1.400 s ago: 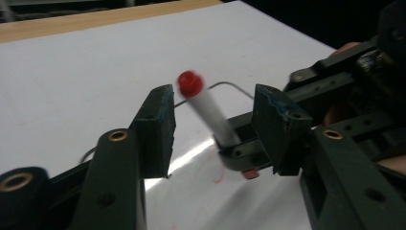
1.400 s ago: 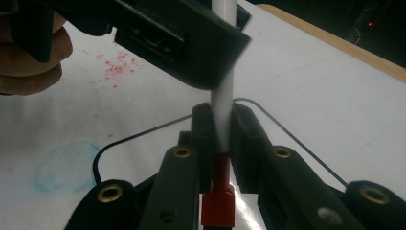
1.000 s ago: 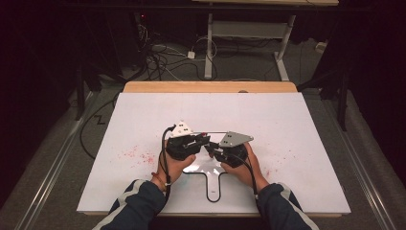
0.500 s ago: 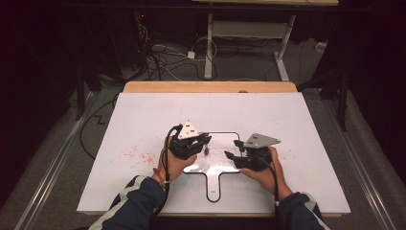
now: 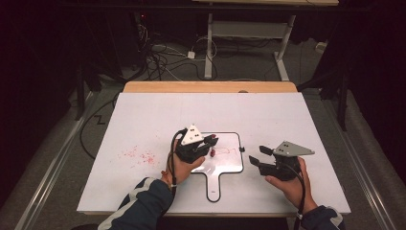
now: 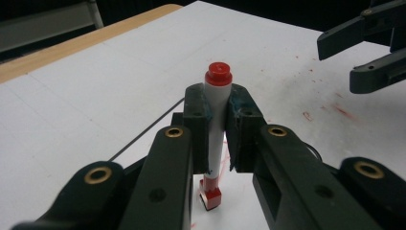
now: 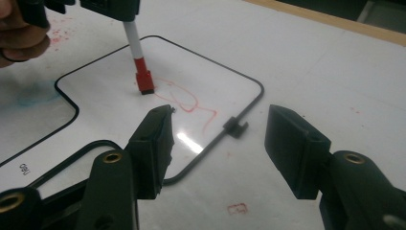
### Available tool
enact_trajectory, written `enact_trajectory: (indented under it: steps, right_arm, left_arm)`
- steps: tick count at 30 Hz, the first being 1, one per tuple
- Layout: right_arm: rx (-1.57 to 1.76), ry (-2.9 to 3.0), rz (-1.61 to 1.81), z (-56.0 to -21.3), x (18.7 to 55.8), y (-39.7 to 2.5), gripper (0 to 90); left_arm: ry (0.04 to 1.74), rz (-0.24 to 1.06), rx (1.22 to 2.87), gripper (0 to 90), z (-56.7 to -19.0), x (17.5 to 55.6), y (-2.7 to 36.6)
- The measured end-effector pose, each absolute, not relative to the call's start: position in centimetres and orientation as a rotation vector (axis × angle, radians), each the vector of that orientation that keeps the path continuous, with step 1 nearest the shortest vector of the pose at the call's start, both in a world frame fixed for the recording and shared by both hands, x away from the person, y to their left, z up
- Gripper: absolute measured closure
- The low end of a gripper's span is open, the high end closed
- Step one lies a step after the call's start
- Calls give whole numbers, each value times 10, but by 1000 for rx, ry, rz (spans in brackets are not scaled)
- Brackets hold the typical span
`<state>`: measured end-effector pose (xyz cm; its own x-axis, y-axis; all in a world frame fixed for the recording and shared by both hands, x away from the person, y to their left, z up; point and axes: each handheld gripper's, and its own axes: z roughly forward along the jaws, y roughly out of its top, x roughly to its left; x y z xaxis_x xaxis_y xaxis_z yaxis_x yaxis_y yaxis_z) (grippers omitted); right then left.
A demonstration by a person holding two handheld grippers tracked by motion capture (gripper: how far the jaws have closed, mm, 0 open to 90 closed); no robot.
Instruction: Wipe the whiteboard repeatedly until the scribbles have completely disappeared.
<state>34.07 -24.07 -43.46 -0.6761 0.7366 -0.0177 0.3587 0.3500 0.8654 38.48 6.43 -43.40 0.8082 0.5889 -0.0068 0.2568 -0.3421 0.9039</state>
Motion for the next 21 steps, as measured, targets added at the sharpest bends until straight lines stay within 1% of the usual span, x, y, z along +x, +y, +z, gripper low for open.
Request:
enact_trajectory:
  steps: [3,5,10,15,21]
  right_arm:
    - [945,2229,1258,-436,340,-237,439]
    - [934,2237,1247,-436,340,-236,437]
    - [941,2233,1249,-436,341,-237,438]
    - [936,2241,1249,-437,341,-237,436]
    - [936,2247,1251,-439,341,-238,434]
  left_arm:
    - [645,420,1933,786,-434,386,69]
    - [662,466,1940,786,-434,388,75]
    - [712,458,1892,786,-437,397,83]
    - [694,456,1884,787,-439,398,65]
    - [680,425,1862,787,-440,401,41]
